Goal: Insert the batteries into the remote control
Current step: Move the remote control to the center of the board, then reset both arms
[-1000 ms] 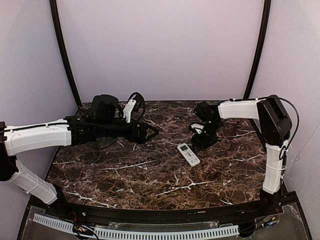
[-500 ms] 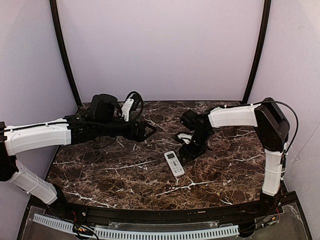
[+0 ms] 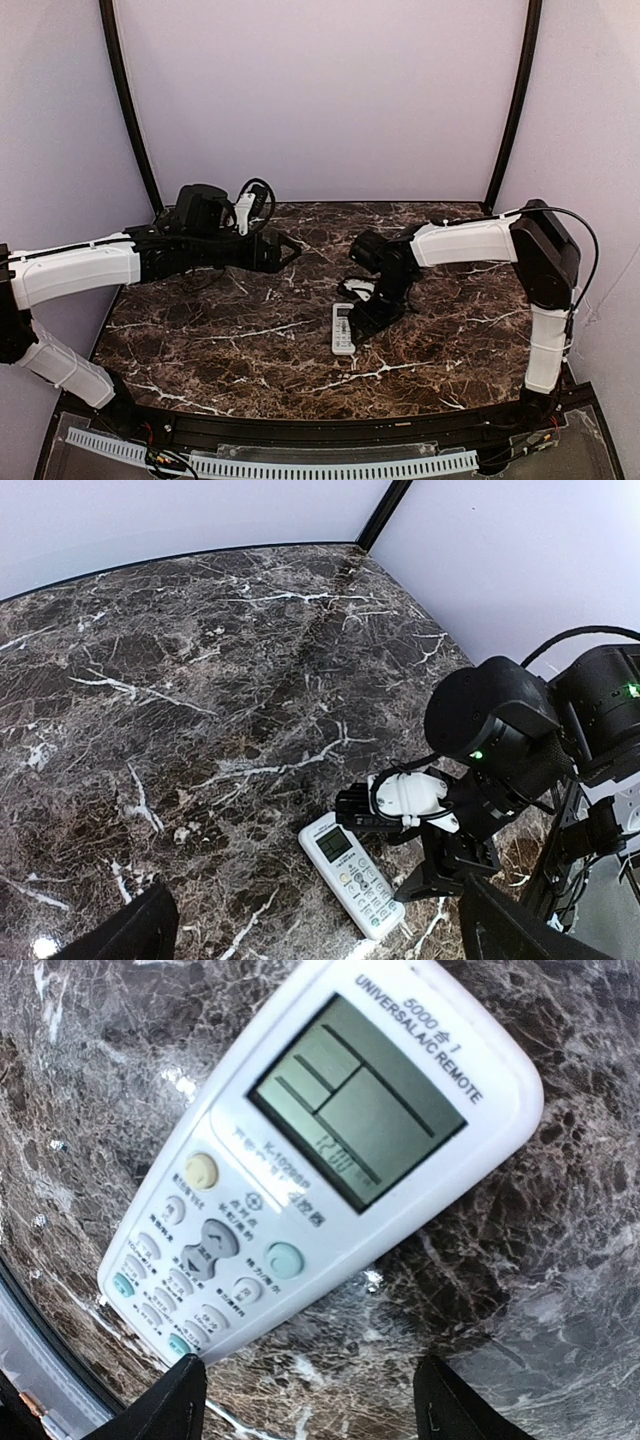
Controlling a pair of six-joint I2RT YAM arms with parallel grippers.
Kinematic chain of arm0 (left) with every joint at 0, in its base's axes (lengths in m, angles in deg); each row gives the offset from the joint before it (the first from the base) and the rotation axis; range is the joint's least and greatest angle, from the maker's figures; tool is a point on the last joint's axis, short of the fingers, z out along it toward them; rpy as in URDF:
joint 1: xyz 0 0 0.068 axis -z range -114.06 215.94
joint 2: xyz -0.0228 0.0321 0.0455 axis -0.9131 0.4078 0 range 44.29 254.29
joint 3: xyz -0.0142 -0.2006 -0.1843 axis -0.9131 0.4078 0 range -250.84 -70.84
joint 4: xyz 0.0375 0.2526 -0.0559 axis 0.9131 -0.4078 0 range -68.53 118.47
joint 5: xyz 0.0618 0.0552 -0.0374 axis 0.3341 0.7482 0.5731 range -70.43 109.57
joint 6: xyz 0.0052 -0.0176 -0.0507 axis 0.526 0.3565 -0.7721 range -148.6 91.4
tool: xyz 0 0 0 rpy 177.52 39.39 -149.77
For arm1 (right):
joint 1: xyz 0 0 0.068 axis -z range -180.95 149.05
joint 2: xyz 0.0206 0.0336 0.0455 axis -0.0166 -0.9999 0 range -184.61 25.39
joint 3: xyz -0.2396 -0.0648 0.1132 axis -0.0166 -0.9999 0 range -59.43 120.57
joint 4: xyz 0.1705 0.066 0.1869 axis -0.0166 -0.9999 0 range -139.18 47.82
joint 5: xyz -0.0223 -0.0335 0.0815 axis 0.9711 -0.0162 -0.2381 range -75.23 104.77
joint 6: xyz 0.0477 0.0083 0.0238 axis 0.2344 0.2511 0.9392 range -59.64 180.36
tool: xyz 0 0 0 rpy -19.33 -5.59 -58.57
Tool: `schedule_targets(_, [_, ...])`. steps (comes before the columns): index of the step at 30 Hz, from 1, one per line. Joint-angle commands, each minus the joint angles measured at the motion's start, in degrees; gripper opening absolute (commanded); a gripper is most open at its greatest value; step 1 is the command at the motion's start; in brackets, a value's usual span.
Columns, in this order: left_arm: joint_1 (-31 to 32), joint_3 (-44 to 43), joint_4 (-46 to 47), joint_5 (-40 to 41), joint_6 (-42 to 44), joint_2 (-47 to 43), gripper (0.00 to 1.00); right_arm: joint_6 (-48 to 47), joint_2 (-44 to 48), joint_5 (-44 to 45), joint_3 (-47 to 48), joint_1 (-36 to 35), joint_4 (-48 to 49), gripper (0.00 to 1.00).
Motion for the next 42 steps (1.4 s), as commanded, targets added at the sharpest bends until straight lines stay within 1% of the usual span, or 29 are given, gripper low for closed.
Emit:
schedule_targets(1, [-0.57,0.32,-1.66,-0.66,-0.65,0.22,0.99,0.51,-0.56,-0.54,-0.99,-0.48,0.72,0.71])
schedule_targets(5, [-1.28,-0.26,-3.02,-0.61,0.03,0.76,0.99,0.36,3.13,0.25,-2.13,-0.36,1.67,0.72])
schedule_targets(8, [-2.50,-1.08,-4.96,-0.81,0.38,0.91,0.99,0.24,7.65,0.50,-2.95,0.51,3.52,0.75])
schedule_targets(9, [-3.42,-1.38,-5.60,-0.86,0.35,1.17,0.99,0.14,9.40,0.52,-3.34,0.99,4.41,0.78])
schedule_targets(12, [-5.87,-3.49,-9.68,-0.85,0.40,2.09,0.98,-0.55,14.33,0.99,-4.92,3.10,7.56,0.98])
schedule_targets(13, [-7.23,-3.73,-10.20,-1.13,0.45,2.32,0.99,-0.69,15.82,1.18,-5.40,4.00,8.46,0.99])
schedule_targets(18, [-11.50,-4.75,-13.23,0.17,1.51,2.50,0.99,-1.51,22.93,0.81,-9.16,10.37,13.82,0.99])
schedule_targets(23, [-13.01,-4.18,-15.09,3.27,2.66,3.42,0.99,-1.22,30.46,-2.41,-16.45,18.65,21.48,0.99])
schedule_targets(28, [-13.42,0.57,-13.04,4.32,2.24,3.89,0.99,0.01,34.32,-5.66,-24.44,24.16,29.27,0.99])
schedule_targets(31, [-13.43,3.93,-11.10,4.40,1.58,4.37,0.99,1.80,35.64,-7.32,-29.65,25.54,34.78,0.99])
schedule_targets(35, [-13.43,6.81,-8.68,3.92,0.95,4.07,0.98,3.30,35.62,-8.64,-34.34,25.84,39.48,0.99])
schedule_targets(42, [-13.43,7.26,-8.27,4.13,1.30,3.66,0.98,4.50,36.10,-10.11,-37.13,25.85,42.95,0.99])
